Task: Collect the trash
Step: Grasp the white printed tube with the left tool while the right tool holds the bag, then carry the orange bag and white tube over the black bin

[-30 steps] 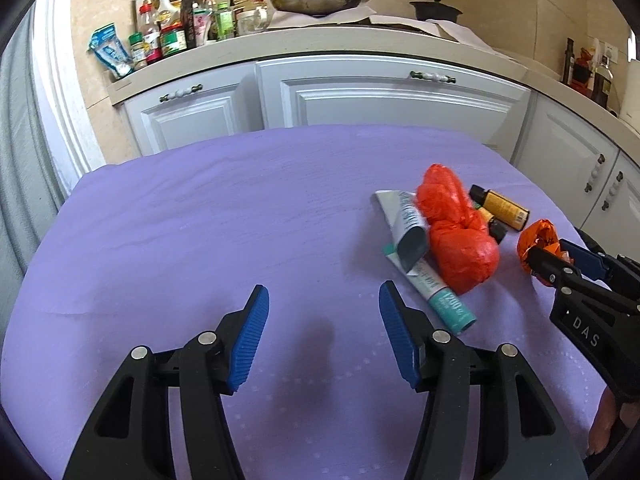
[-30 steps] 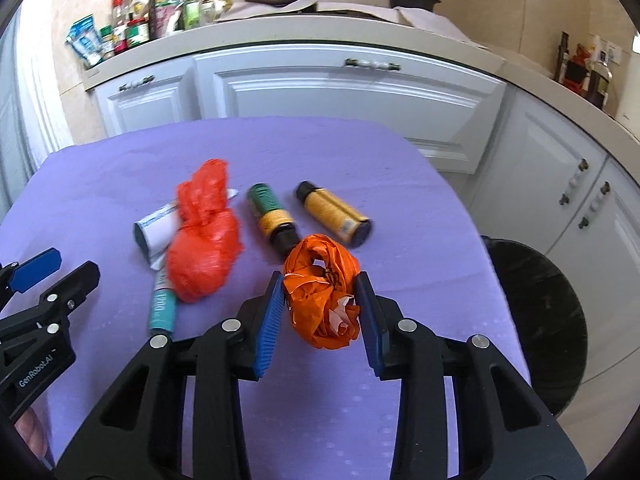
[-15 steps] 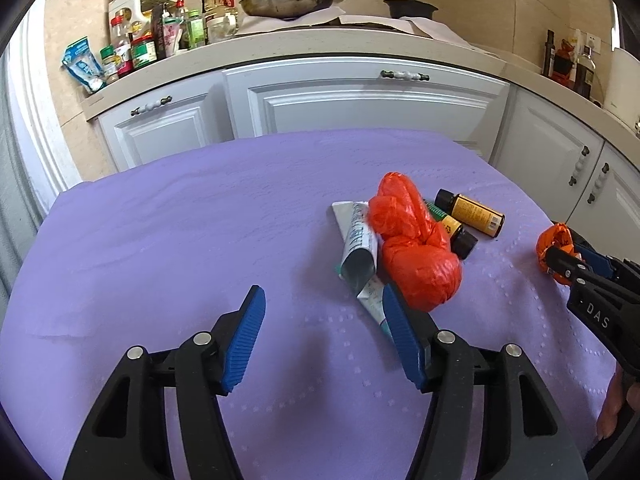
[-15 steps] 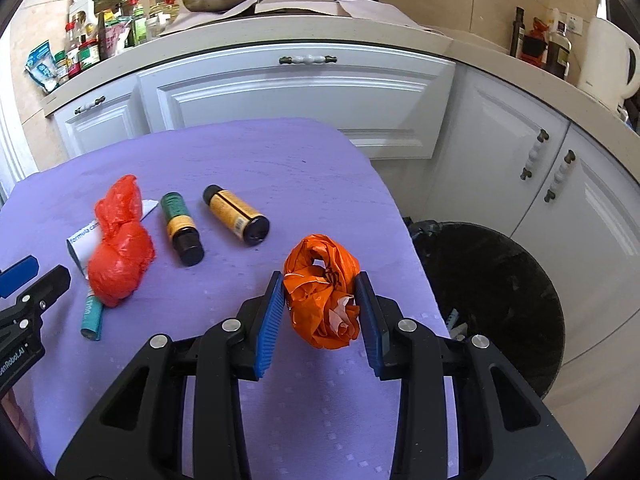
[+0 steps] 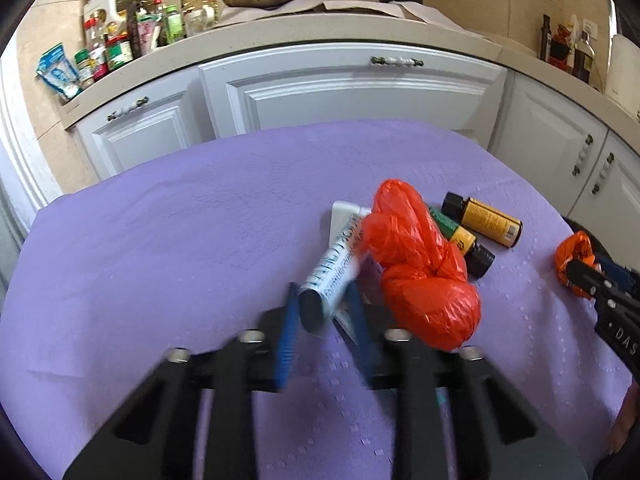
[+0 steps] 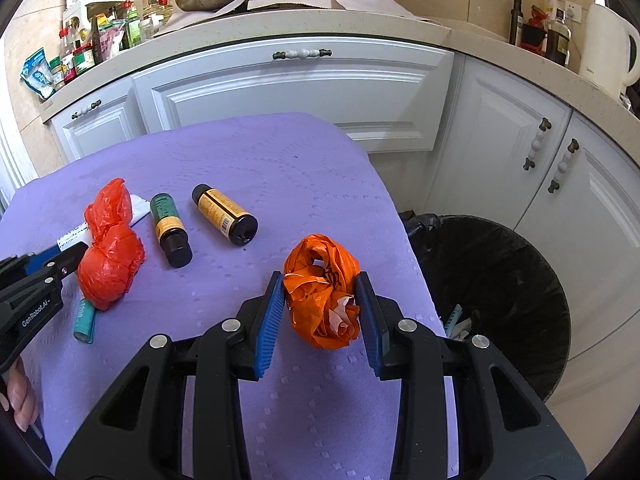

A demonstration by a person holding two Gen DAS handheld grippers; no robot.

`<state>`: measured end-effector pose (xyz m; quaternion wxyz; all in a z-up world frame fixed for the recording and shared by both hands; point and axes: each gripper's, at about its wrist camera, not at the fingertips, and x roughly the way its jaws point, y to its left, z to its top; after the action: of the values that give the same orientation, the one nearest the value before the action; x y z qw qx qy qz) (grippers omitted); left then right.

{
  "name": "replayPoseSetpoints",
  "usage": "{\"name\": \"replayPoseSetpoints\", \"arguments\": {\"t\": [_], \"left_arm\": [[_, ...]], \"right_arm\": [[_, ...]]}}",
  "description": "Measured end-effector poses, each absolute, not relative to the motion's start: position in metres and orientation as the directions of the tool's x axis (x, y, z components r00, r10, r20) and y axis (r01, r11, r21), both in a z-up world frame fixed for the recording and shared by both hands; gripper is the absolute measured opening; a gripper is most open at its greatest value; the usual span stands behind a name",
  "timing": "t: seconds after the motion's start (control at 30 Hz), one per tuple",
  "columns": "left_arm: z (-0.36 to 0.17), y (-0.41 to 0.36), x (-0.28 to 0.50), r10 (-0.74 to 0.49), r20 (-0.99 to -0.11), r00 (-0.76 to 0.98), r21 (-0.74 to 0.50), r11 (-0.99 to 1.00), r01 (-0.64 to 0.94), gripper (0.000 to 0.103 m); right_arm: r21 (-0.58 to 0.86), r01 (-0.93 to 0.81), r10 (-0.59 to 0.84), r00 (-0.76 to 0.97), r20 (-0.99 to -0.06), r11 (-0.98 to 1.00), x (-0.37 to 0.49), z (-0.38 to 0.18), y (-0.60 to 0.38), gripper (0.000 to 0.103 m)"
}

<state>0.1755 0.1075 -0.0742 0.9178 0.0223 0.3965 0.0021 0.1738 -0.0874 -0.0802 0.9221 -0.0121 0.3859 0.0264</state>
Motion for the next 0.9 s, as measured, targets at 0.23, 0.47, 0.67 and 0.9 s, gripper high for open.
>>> {"name": "replayPoseSetpoints", "arguments": {"t": [0.23,0.47,0.67,0.9], "left_arm": [[-0.073,0.103,0.169,0.008,-0.711,0.703,0.053,0.998,0.043,0.004],[-0.063,0.106,0.157,0.026,-0.68,0.733,0.064,0.998,0.024,0.003],[-0.054,0.122,0.142,0.047,-0.665,0.745,0.05,0.999,-0.018,0.002],[-0.038,0.125,0.121,0.036,-0.637,0.77,0.038,0.999,-0.015,0.002]], "right_arm": [[-0.01,-0.059,0.035,0.701,-0.712,0.998,0.174,-0.08,-0.086,0.035],[-0.009,-0.051,0.03,0.708,-0.706,0.999,0.172,-0.078,-0.087,0.035],[-0.01,-0.047,0.027,0.724,-0.69,0.999,0.162,-0.071,-0.088,0.035],[-0.015,-0.026,0.01,0.748,-0.663,1.0,0.145,-0.058,-0.093,0.035]]}}
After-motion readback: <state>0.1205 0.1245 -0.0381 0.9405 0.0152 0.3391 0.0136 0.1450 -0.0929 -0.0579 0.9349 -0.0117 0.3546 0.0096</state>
